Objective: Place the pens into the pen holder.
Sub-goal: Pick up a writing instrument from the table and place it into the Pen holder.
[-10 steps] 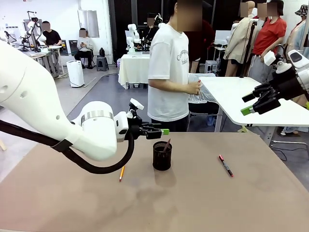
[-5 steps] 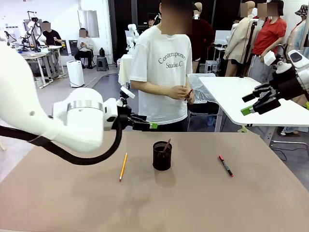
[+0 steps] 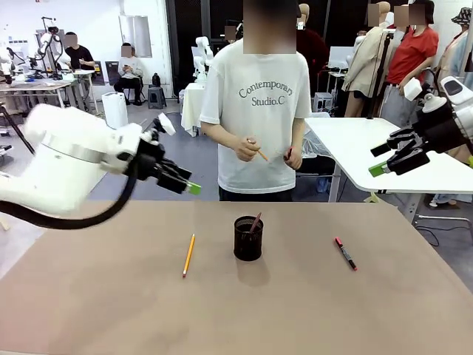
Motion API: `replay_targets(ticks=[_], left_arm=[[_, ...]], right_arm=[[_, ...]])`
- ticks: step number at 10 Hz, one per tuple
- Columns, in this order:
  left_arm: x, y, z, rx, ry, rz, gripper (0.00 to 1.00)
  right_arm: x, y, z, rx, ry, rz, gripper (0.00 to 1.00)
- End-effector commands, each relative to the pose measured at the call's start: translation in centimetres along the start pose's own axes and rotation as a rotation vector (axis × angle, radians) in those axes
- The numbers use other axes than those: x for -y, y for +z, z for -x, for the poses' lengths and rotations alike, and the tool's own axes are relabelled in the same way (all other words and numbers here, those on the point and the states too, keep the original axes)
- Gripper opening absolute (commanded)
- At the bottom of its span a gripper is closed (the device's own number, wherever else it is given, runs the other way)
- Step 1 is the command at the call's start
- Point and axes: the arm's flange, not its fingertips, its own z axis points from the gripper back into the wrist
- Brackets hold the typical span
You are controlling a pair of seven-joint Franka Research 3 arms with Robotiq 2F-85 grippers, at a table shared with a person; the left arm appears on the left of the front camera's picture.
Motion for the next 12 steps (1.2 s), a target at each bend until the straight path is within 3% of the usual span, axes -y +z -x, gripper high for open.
replay_targets(ticks=[1,5,8,10,12], left_arm=[[-1.4,4.6,-1.8,-0.039,-0.044,0.081,1.00],[-4.1,10.1,-3.7,-0.118,-0.103,0.082,1.00],[-4.1,13.2,-4.5,-0.110,-0.128,0.078,1.00],[-4.2,13.6,-4.5,-0.050,-0.117,0.059,1.00],[-4.2,12.9,-4.6,-0.091,-0.135,0.056,1.00]], right_arm=[[0.0,0.1,-0.3,0.009,-0.001,-0.002,1.00],[0.0,0.1,-0.3,0.009,-0.001,-0.002,1.00],[0.0,0.1,-0.3,0.009,-0.001,-0.002,1.00],[0.0,0.1,-0.3,0.009,-0.001,-0.002,1.00],[0.0,0.1,-0.3,0.009,-0.001,-0.002,1.00]])
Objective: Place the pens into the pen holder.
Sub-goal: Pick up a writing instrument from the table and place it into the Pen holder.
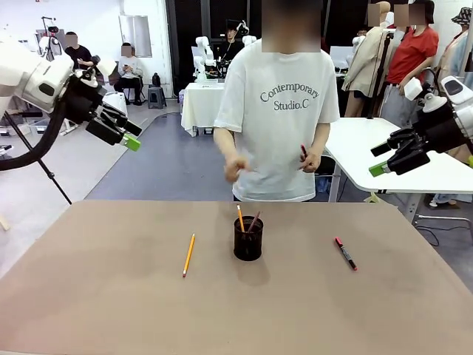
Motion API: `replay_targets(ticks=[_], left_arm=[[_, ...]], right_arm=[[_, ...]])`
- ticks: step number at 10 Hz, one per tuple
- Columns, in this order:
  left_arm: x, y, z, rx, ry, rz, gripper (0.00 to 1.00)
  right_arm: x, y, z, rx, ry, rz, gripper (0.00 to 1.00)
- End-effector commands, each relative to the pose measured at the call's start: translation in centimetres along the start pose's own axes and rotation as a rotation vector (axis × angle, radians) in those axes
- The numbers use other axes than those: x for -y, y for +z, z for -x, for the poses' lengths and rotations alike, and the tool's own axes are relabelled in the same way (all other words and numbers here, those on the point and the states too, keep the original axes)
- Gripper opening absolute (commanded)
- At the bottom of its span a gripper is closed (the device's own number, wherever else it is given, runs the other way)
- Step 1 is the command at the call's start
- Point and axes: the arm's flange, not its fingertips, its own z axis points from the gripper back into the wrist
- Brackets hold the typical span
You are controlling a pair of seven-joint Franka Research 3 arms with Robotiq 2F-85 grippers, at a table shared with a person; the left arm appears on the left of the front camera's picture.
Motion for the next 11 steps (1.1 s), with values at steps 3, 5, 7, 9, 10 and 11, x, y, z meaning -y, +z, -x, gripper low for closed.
replay_targets(ticks=[3,5,7,9,10,11], left_arm=[[0.06,-0.18,-0.06,-0.006,-0.003,0.002,1.00],[0.06,-0.18,-0.06,-0.006,-0.003,0.002,1.00],[0.06,-0.18,-0.06,-0.006,-0.003,0.002,1.00],[0.06,-0.18,-0.06,-0.006,-0.003,0.002,1.00],[0.06,-0.18,-0.06,-0.006,-0.003,0.002,1.00],[0.06,-0.18,-0.06,-0.006,-0.003,0.002,1.00]], right_arm=[[-0.01,0.04,-0.30,0.010,-0.001,-0.002,1.00],[-0.01,0.04,-0.30,0.010,-0.001,-0.002,1.00],[-0.01,0.04,-0.30,0.010,-0.001,-0.002,1.00],[-0.01,0.04,-0.30,0.010,-0.001,-0.002,1.00],[-0.01,0.04,-0.30,0.010,-0.001,-0.002,1.00],[-0.01,0.04,-0.30,0.010,-0.001,-0.002,1.00]])
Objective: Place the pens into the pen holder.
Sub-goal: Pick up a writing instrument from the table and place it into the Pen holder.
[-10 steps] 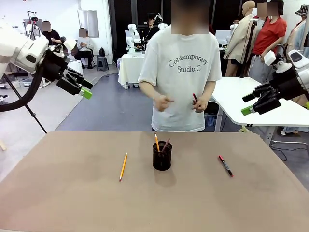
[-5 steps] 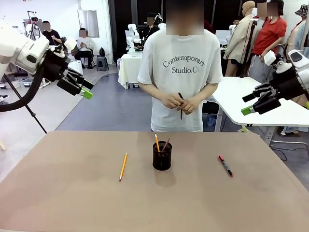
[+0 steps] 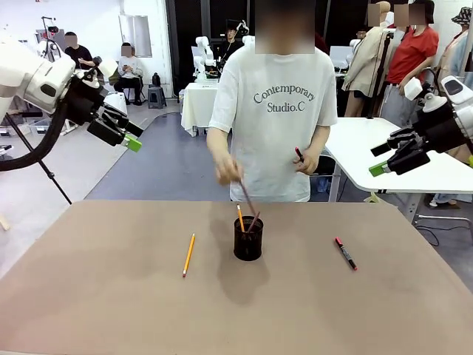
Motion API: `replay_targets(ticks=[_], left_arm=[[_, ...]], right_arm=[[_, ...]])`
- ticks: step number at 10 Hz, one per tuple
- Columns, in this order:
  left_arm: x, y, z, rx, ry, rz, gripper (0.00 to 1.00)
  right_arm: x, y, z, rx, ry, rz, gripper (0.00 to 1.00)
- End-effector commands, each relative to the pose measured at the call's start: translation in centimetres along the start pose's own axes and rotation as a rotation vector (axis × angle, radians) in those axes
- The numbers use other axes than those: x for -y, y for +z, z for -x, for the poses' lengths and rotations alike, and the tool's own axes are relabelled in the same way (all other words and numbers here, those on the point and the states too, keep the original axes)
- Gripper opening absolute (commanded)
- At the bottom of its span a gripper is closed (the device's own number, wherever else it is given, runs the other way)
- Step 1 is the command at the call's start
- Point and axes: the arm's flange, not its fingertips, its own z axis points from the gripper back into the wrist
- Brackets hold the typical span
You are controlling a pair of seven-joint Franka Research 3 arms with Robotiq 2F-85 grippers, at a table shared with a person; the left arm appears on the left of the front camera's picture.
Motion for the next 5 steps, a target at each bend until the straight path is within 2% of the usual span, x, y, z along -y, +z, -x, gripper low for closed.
replay_targets(ticks=[1,5], left_arm=[[0.04,0.03,-0.05,-0.005,-0.003,-0.002,1.00],[0.04,0.03,-0.05,-0.005,-0.003,-0.002,1.00]], right_arm=[[-0.01,0.04,-0.30,0.010,-0.001,-0.002,1.00],[-0.01,0.04,-0.30,0.010,-0.001,-0.002,1.00]])
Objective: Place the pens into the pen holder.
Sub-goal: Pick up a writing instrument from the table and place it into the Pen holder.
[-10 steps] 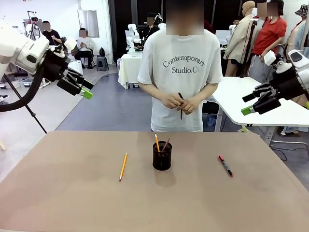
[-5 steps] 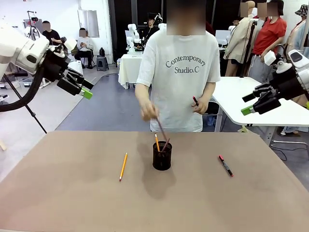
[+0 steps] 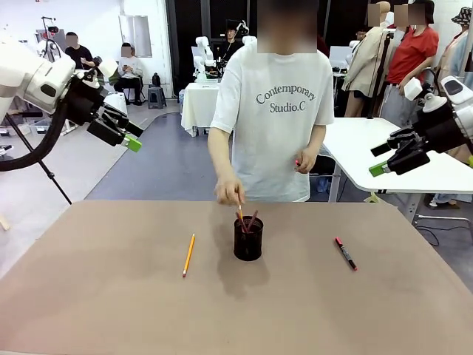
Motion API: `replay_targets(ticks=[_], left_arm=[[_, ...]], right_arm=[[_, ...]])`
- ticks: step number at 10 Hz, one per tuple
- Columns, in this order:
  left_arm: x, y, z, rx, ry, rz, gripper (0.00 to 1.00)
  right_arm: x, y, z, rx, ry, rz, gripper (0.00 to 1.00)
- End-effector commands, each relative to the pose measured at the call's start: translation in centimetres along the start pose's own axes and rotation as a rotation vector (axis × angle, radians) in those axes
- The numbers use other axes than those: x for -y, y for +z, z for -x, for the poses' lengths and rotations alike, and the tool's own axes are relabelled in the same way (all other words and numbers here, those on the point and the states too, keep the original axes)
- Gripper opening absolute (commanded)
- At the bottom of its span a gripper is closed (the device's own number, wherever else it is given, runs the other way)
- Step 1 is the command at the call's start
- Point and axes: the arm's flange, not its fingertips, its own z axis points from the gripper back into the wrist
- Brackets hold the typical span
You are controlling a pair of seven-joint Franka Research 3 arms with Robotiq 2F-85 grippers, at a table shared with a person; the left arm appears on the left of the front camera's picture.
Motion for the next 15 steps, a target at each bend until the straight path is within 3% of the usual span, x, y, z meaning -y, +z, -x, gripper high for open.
replay_targets(ticks=[1,2,4,7,9,12,14,15], left_arm=[[0.0,0.0,0.0,-0.005,-0.003,-0.002,1.00],[0.0,0.0,0.0,-0.005,-0.003,-0.002,1.00],[0.0,0.0,0.0,-0.005,-0.003,-0.002,1.00],[0.0,0.0,0.0,-0.005,-0.003,-0.002,1.00],[0.0,0.0,0.0,-0.005,-0.003,-0.002,1.00],[0.0,0.0,0.0,-0.005,-0.003,-0.002,1.00],[0.0,0.0,0.0,-0.005,-0.003,-0.002,1.00],[0.0,0.0,0.0,-0.005,-0.003,-0.002,1.00]], right_arm=[[0.0,0.0,-0.3,0.010,-0.001,-0.002,1.00],[0.0,0.0,0.0,0.000,0.000,0.000,1.00],[2.0,-4.3,-2.0,-0.101,-0.204,0.143,1.00],[3.5,-9.3,-4.0,-0.391,-0.375,0.220,1.00],[4.9,-11.0,-3.7,-0.534,-0.529,0.212,1.00],[6.8,-11.4,-2.6,-0.590,-0.606,0.191,1.00],[7.4,-10.9,-2.0,-0.571,-0.635,0.198,1.00],[7.1,-10.3,-2.0,-0.540,-0.588,0.185,1.00]])
